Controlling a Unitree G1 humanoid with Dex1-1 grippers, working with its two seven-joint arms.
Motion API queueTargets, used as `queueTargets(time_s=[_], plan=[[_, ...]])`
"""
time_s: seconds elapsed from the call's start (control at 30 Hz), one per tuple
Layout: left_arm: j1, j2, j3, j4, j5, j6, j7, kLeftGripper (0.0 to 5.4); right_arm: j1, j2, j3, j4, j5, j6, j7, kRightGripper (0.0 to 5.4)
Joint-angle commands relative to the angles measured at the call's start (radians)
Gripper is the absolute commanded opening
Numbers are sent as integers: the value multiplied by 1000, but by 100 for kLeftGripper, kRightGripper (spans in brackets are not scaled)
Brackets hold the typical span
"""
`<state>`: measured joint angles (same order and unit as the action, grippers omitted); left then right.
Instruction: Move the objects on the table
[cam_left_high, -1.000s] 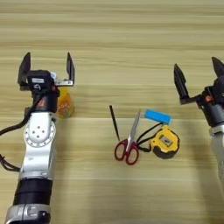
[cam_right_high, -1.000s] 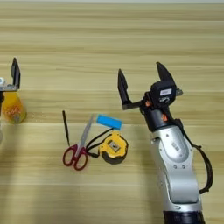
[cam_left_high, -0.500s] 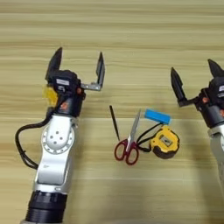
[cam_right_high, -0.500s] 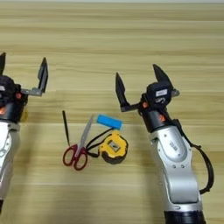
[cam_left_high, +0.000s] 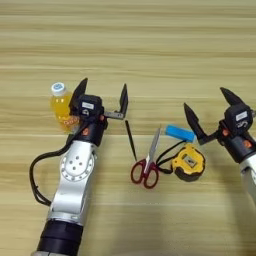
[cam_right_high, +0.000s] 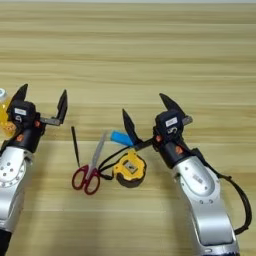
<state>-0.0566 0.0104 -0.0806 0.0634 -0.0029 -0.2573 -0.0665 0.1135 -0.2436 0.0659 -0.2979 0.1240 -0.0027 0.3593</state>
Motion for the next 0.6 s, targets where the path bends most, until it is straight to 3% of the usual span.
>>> queueTargets(time_s=[0.03, 0.33, 0.6], plan=[[-11, -5, -3, 13, 2, 20, -5, 535, 12, -36, 25, 25, -7, 32, 46, 540], [-17, -5, 2, 49, -1, 38, -7, 535, 12, -65, 40, 55, 4, 64, 106, 540], [-21, 4, 5, 56, 9, 27, -7, 535, 29, -88, 87, 46, -33, 63, 131, 540]])
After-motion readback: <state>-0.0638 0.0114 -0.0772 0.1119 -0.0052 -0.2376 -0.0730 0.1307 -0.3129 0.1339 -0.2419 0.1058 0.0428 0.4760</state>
